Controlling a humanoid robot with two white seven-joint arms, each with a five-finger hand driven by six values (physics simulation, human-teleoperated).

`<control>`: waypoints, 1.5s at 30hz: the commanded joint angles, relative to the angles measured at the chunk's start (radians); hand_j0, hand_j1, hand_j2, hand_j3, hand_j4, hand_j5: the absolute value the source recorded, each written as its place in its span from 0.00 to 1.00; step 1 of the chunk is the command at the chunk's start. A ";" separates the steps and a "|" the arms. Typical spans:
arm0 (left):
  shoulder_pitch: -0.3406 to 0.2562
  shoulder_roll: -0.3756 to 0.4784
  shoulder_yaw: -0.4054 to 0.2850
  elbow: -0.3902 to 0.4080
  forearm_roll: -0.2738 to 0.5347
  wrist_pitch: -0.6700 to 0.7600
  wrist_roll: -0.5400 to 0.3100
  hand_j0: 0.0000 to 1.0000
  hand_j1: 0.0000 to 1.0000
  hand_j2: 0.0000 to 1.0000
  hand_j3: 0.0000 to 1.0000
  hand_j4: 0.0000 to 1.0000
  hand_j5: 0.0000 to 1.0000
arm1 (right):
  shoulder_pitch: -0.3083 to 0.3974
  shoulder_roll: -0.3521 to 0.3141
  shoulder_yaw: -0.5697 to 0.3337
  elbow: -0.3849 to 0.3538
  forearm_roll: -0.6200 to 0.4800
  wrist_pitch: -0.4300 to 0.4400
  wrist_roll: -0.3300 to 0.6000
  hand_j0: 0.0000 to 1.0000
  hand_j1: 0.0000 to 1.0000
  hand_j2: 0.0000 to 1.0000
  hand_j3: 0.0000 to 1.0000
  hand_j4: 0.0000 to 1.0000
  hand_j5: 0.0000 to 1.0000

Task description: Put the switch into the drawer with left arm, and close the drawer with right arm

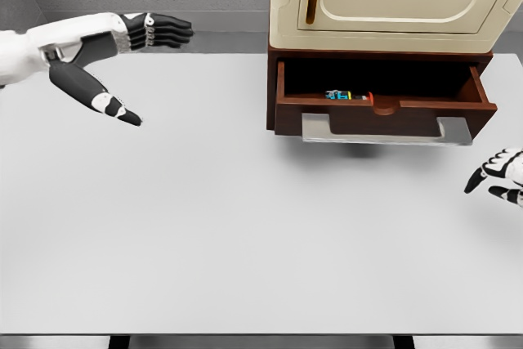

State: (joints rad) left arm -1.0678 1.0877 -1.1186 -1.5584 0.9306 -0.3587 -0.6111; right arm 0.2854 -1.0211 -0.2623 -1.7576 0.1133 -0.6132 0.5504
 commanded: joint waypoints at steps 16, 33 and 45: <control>-0.034 -0.193 0.002 0.308 0.017 0.557 0.000 1.00 1.00 1.00 1.00 1.00 1.00 | -0.173 -0.034 0.227 0.003 -0.003 0.002 0.000 0.50 0.50 0.50 0.50 0.50 0.50; -0.067 -0.275 -0.007 0.219 -0.443 0.392 0.000 1.00 1.00 1.00 1.00 1.00 1.00 | -0.238 -0.022 0.244 0.033 -0.004 0.002 -0.001 0.51 0.51 0.51 0.51 0.51 0.51; -0.080 -0.150 -0.009 0.189 -1.135 -0.219 0.000 1.00 1.00 1.00 1.00 1.00 1.00 | -0.405 -0.004 0.382 0.119 0.002 0.002 0.002 0.53 0.53 0.53 0.53 0.53 0.53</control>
State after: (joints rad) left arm -1.1551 0.9161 -1.1253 -1.3662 -0.1744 -0.5066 -0.6112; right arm -0.1334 -1.0252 0.1019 -1.6567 0.2235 -0.6604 0.5913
